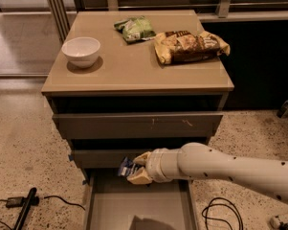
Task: Place rxbar blueberry into bottom drawer
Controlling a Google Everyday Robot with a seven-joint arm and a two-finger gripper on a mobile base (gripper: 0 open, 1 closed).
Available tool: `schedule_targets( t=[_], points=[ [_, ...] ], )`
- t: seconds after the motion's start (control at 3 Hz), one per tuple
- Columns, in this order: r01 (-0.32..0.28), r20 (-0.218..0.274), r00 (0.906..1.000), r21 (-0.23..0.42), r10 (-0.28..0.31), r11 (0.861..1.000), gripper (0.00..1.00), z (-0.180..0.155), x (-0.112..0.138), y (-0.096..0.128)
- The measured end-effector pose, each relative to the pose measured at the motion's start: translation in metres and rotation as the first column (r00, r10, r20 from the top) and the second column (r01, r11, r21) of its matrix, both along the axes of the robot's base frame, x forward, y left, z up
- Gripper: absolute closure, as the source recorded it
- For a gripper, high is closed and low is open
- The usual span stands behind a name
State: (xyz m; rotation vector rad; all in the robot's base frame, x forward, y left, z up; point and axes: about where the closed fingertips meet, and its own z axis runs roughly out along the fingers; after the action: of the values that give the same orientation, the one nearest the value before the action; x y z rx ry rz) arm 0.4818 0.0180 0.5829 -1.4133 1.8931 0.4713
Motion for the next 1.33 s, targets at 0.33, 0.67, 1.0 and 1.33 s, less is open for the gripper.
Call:
schedule_targets(
  t=[0.33, 0.67, 1.0, 1.33],
  points=[
    [0.011, -0.02, 0.9997, 0.018, -0.01, 1.0, 1.0, -0.026, 0.003, 0.004],
    [0.047, -0.062, 0.9971, 0.043, -0.045, 0.998, 1.0, -0.082, 0.005, 0.006],
    [0.077, -0.083, 0.994, 0.068, -0.071, 0.995, 1.0, -0.122, 0.003, 0.008],
    [0.113, -0.11, 0.9885, 0.083, -0.104, 0.99, 1.0, -0.165, 0.0, 0.001]
  ],
)
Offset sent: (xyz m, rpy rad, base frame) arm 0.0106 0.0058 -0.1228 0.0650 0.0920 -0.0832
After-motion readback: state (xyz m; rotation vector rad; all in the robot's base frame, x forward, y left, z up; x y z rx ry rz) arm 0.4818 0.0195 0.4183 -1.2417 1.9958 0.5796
